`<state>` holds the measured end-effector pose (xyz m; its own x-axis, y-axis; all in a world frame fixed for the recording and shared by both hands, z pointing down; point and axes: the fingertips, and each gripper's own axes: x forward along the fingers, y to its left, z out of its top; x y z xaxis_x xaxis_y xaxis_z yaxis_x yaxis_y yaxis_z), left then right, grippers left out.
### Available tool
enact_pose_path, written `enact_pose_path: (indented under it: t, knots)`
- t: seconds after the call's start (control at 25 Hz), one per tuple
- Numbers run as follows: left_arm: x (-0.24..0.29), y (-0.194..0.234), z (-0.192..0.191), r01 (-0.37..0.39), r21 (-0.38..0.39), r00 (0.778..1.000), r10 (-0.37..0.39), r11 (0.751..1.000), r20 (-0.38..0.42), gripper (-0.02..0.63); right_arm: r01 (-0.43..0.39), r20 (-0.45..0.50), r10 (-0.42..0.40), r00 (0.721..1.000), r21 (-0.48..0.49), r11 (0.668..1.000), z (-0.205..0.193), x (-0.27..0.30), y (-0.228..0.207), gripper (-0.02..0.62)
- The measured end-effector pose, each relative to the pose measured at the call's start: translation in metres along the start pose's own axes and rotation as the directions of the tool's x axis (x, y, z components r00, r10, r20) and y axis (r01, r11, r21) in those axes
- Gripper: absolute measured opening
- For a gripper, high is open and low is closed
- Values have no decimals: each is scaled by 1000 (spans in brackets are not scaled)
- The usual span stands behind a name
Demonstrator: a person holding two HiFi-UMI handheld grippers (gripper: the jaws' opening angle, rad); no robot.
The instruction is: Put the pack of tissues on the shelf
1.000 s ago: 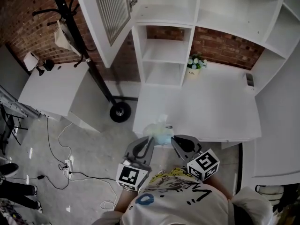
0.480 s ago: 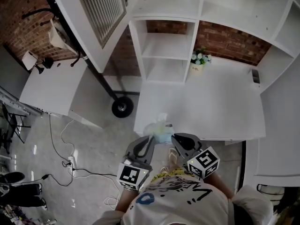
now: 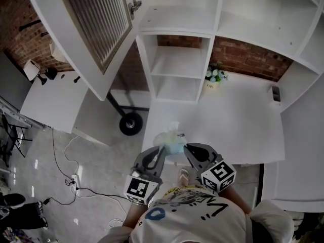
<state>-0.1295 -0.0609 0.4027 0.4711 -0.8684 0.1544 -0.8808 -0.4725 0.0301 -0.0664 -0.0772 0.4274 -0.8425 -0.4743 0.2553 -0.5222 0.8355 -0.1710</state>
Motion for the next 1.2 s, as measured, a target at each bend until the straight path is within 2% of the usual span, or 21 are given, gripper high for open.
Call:
enact_pose_path:
  t: [0.24, 0.76, 1.2]
  knots:
    - [27, 8, 15, -10, 12, 1000, 10, 1000, 14, 26, -11, 11, 12, 1000, -9, 1000, 17, 6, -26, 31]
    - [85, 19, 7, -35, -8, 999, 35, 999, -32, 26, -32, 4, 32, 999, -12, 999, 19, 14, -78, 31]
    - [133, 3, 1, -1, -23, 998, -1, 1000, -68, 26, -6, 5, 5, 1000, 23, 1000, 14, 9, -132, 31]
